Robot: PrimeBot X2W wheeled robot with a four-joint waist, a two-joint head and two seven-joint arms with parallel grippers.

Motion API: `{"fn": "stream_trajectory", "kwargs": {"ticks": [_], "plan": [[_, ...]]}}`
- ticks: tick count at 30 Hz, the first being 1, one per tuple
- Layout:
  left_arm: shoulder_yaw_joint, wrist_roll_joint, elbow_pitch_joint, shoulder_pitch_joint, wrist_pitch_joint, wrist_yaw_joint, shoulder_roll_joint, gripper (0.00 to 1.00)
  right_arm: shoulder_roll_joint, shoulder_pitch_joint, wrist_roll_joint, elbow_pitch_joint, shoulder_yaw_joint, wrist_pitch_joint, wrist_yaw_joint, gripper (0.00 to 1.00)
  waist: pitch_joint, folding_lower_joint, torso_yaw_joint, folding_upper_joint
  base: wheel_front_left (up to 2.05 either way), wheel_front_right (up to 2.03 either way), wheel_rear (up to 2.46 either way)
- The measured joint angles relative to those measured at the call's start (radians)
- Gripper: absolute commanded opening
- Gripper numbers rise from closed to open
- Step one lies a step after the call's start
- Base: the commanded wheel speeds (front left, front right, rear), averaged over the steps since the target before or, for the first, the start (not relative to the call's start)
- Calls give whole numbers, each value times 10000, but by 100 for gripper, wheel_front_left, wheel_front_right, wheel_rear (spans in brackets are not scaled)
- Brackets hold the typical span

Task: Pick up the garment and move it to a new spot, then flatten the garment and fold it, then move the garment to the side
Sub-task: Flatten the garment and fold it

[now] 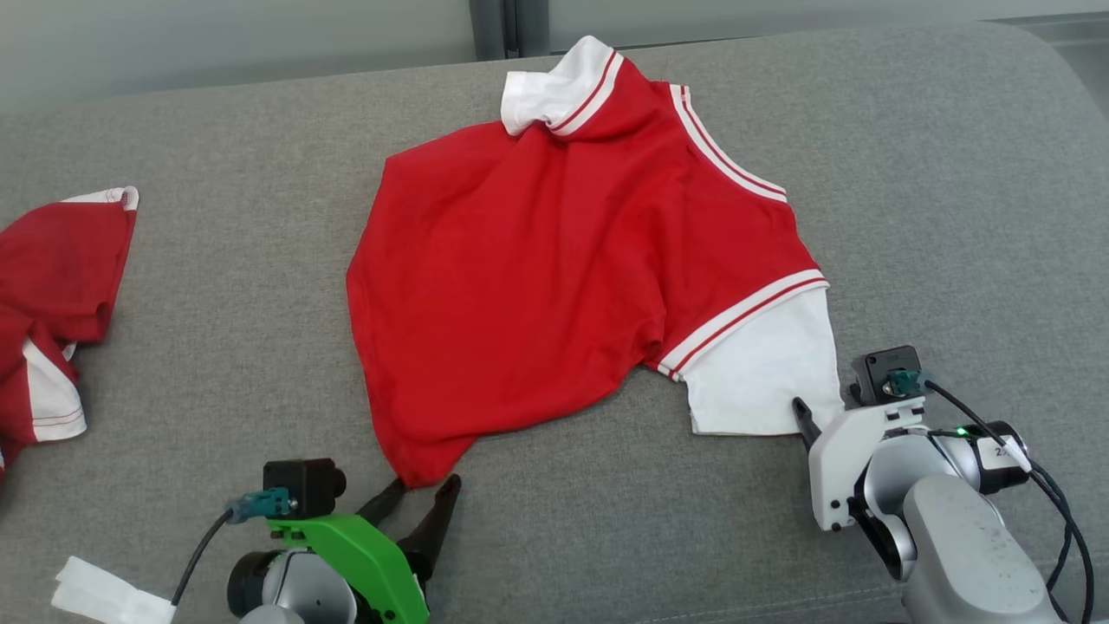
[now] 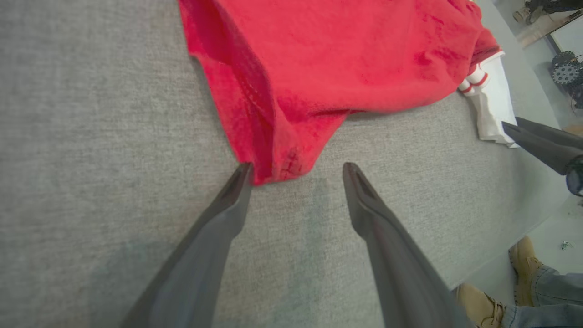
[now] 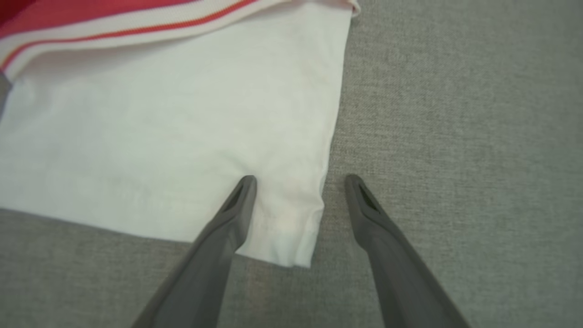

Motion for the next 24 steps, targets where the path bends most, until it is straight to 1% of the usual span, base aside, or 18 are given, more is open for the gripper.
{"fn": "stream_trajectory", "kwargs": {"ticks": [1,2,3,4,5,6,7,11,13,14,17,21,24], "plan": [[-12,-238,150,-61,6,-13,-98,84,40,-92,12,104,56,4,-12,100,18,0,-29,0,0,0,0],[-42,-401,270,-110,13,-50,-155,45,79,-179,52,192,79,8,-10,100,43,0,-49,0,0,0,0],[-117,-468,376,-177,6,-90,-186,18,115,-256,132,282,84,19,-10,100,65,0,-66,0,0,0,0],[-190,-470,506,-290,-12,-98,-161,0,136,-326,196,370,140,21,-13,100,83,0,-75,0,0,0,0],[-244,-539,631,-398,-10,-102,-109,0,146,-360,307,445,196,50,-27,73,90,0,-78,0,0,0,0],[-309,-667,744,-487,-15,-107,-59,0,144,-399,456,531,255,84,-44,3,86,0,-76,0,0,0,0],[-380,-750,844,-534,-61,-121,-2,0,142,-435,593,596,351,104,-56,0,77,0,-72,0,0,0,0],[-652,-1049,980,-624,-291,-130,207,0,144,-462,1567,662,865,94,-58,0,-25,0,-52,0,0,0,0],[-731,-1172,890,-636,-418,-130,393,0,61,-443,2197,481,1009,56,-54,0,-102,0,-46,0,0,0,0],[-663,-1404,721,-630,-566,-132,575,0,-67,-336,2972,105,963,6,-38,0,-193,0,-45,0,0,0,0],[-474,-1634,186,-519,-614,-132,872,0,-380,-280,3965,-888,779,69,-8,0,-345,0,-56,0,0,0,0],[-35,-1946,-1022,-375,-428,-113,1534,0,-1229,-279,4836,-2623,109,464,-8,0,-460,0,-93,0,0,0,0],[437,-2107,-2098,-479,-84,50,2080,0,-1670,-368,5277,-3986,-596,936,-8,0,-364,0,-90,0,0,0,0]]}}
